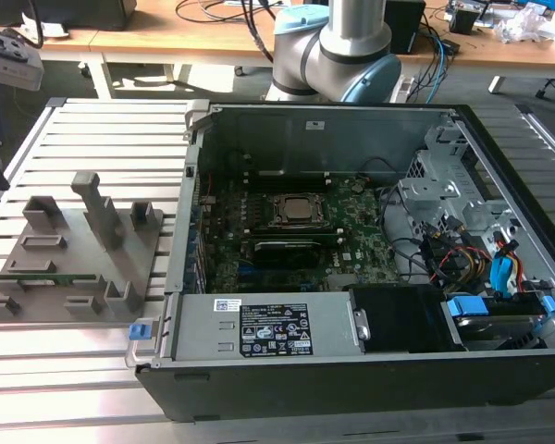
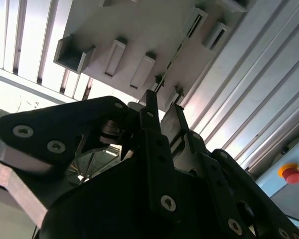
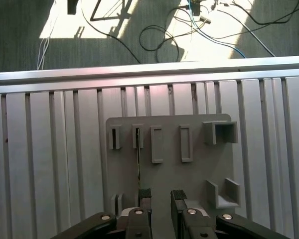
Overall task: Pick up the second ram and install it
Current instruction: 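Pick up the second ram and move it above second insertion slot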
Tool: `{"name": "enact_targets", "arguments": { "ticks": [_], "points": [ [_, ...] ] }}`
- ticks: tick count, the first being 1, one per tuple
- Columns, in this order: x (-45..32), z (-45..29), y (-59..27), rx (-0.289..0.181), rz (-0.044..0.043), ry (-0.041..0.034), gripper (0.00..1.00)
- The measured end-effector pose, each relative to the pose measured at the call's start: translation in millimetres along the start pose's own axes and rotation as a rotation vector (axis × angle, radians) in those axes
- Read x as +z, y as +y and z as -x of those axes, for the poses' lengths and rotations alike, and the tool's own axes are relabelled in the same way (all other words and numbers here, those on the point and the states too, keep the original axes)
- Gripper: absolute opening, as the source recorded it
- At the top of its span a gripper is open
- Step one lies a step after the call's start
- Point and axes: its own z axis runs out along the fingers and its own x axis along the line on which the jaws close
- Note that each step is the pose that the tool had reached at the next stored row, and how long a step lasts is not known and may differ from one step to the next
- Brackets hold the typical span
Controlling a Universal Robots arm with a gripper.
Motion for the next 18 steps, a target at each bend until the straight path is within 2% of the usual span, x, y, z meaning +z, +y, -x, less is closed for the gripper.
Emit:
{"name": "enact_targets", "arguments": {
  "ticks": [18],
  "points": [
    [17.3, -0.3, -0.9, 0.000, 0.0000, 0.0000, 0.30]
  ]
}}
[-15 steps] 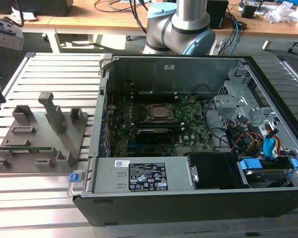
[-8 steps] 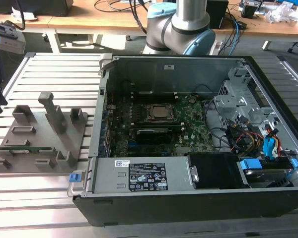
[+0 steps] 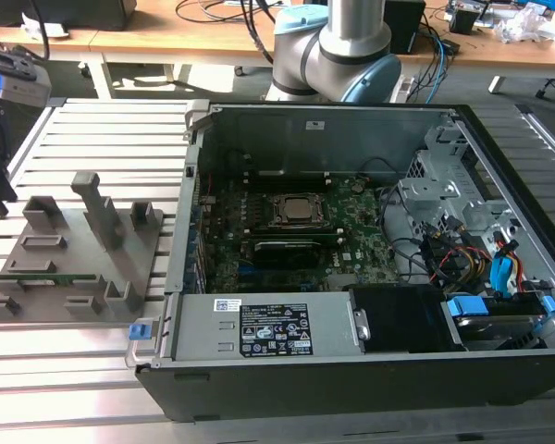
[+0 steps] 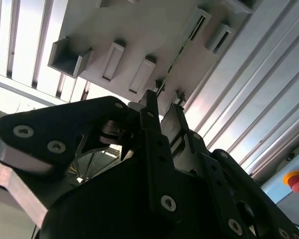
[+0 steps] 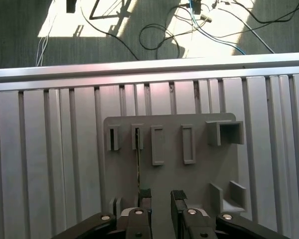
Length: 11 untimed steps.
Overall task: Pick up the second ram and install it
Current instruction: 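Pick up the second ram and move it above second insertion slot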
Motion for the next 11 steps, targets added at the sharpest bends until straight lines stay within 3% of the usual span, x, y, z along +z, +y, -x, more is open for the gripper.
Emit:
{"name": "enact_targets", "arguments": {
  "ticks": [11],
  "points": [
    [11.7, -0.2, -0.5, 0.000, 0.0000, -0.0001, 0.30]
  ]
}}
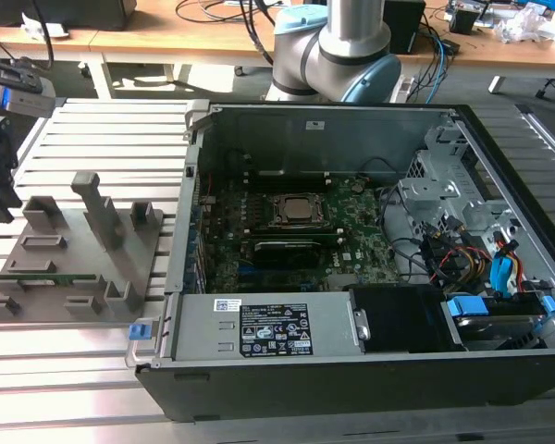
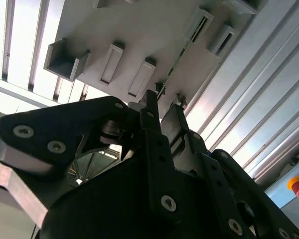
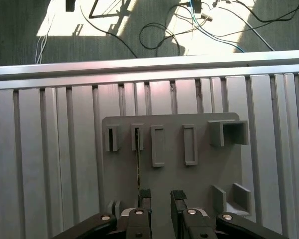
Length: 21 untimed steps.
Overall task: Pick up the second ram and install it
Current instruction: 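Pick up the second ram and move it above second insertion slot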
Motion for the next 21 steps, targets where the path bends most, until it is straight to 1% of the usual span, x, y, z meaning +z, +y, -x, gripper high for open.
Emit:
{"name": "enact_targets", "arguments": {
  "ticks": [5, 12, 17, 19, 21],
  "points": [
    [6.5, -0.1, -0.3, 0.000, 0.0000, 0.0000, 0.30],
    [12.7, -0.2, -0.6, 0.000, 0.0001, 0.0001, 0.30],
    [18.5, -0.3, -0.8, 0.000, 0.0001, 0.0000, 0.30],
    [22.4, -0.4, -1.0, 0.000, 0.0000, 0.0000, 0.30],
    [28.7, -0.5, -1.3, 0.000, 0.0000, 0.0000, 0.30]
  ]
}}
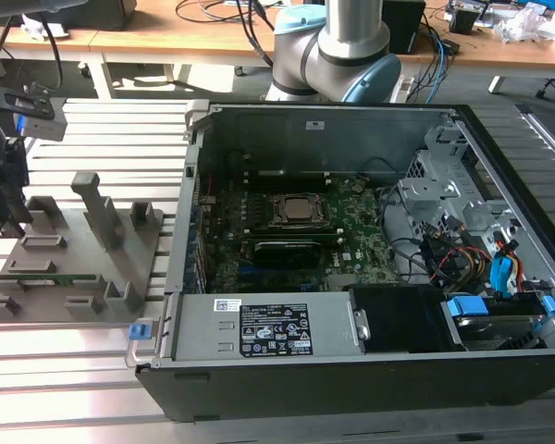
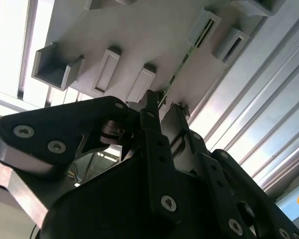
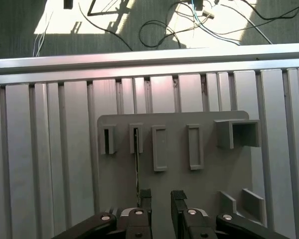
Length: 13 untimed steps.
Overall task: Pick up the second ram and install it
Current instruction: 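Pick up the second ram and move it above second insertion slot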
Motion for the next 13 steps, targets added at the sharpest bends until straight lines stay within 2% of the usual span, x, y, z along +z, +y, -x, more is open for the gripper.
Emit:
{"name": "enact_targets", "arguments": {
  "ticks": [13],
  "points": [
    [13.8, -0.2, -0.6, 0.000, 0.0000, 0.0000, 0.30]
  ]
}}
